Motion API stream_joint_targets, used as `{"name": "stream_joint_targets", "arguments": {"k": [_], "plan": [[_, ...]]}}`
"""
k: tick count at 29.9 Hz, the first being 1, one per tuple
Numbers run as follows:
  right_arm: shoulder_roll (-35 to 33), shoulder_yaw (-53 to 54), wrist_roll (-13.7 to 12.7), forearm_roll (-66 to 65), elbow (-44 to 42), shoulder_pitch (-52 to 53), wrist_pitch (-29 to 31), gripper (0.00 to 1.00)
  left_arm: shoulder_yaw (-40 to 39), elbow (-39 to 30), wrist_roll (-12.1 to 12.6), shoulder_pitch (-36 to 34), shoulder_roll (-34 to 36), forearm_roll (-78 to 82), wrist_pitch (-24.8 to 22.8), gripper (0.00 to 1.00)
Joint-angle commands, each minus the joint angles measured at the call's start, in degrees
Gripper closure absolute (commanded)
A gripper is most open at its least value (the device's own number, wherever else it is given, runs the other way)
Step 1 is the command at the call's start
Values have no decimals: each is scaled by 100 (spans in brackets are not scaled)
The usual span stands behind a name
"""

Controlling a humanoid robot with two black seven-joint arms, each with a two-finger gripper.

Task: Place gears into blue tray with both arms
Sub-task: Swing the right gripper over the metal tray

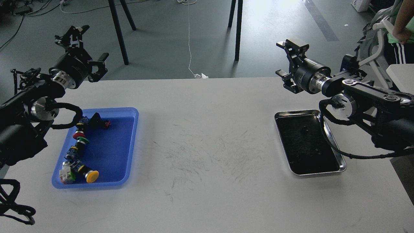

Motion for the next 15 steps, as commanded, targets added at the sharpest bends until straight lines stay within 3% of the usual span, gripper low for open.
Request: {"name": "stream_joint_targets", "arguments": {"k": [1,11,13,15], "plan": [[-462,-675,-5,-206,578,469,-245,3,-62,0,0,0,-15,-1,0,2],[-1490,-1853,30,-2683,1897,1190,-316,3,-71,0,0,0,-6,-1,0,2],[-1658,-2273,143,-3044,2108,1400,-298,3,-71,0,0,0,-6,-1,0,2],[-1693,-2879,433,-3326,2206,1751,-290,3,-71,0,0,0,-6,-1,0,2]]}}
